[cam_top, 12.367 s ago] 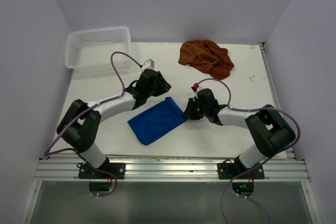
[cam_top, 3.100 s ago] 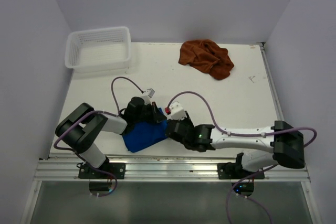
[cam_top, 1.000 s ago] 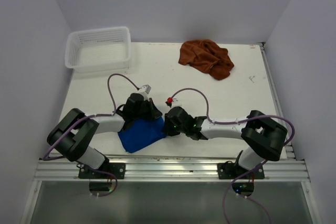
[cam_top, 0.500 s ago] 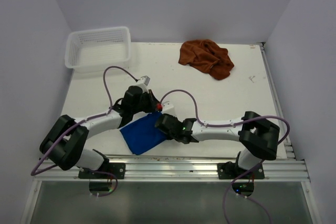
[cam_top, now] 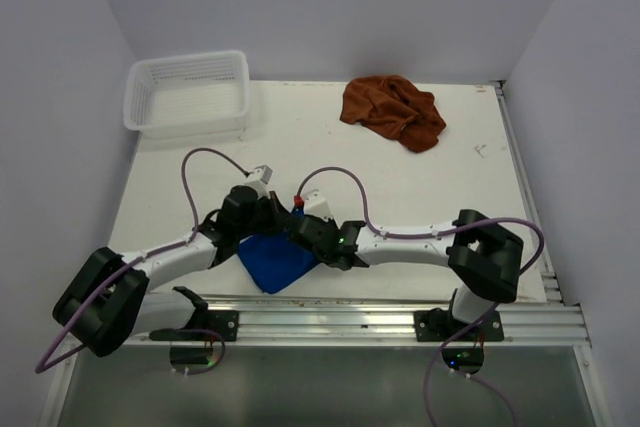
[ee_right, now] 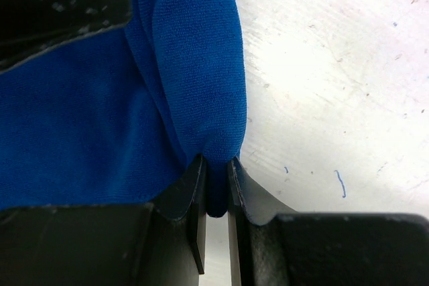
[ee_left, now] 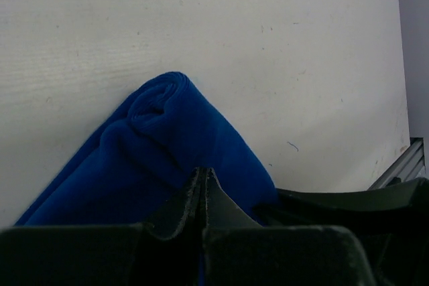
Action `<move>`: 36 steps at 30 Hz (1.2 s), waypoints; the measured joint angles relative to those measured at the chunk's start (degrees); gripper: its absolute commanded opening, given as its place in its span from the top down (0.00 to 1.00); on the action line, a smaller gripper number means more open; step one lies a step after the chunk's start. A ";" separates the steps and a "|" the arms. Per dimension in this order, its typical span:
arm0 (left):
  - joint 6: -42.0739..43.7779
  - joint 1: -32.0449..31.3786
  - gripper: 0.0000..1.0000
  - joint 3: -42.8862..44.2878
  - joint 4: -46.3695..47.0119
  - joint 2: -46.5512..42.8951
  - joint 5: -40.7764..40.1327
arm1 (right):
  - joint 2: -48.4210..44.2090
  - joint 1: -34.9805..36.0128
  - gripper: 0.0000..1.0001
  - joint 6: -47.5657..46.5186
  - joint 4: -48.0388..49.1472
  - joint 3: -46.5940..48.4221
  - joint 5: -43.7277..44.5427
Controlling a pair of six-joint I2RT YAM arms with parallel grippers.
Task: Roll the towels
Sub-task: Roll the towel
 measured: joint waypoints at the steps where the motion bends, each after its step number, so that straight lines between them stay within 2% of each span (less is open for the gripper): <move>1: -0.11 0.00 1.00 -0.87 -0.07 -0.79 -0.04 | 0.35 0.00 1.00 -0.44 -0.35 0.35 0.33; 5: -0.59 0.00 1.00 -3.74 -1.33 -5.05 -0.20 | 1.44 0.00 1.00 -2.38 -1.22 1.31 2.08; 12: -1.11 0.00 1.00 -3.15 -4.79 -14.29 -3.48 | 2.58 2.03 1.00 -5.33 -2.95 2.80 6.64; 18: -2.73 0.15 1.00 -0.90 -7.56 -12.68 -5.01 | 8.15 6.49 1.00 -7.58 -5.09 6.69 13.18; 29: -5.09 0.96 1.00 -0.13 -12.44 -9.94 -5.60 | 12.68 7.48 1.00 -7.17 -9.88 9.86 21.29; 36: -7.58 3.34 1.00 -0.17 -16.61 -18.16 -8.13 | 10.88 8.94 1.00 -7.82 -3.32 6.95 20.72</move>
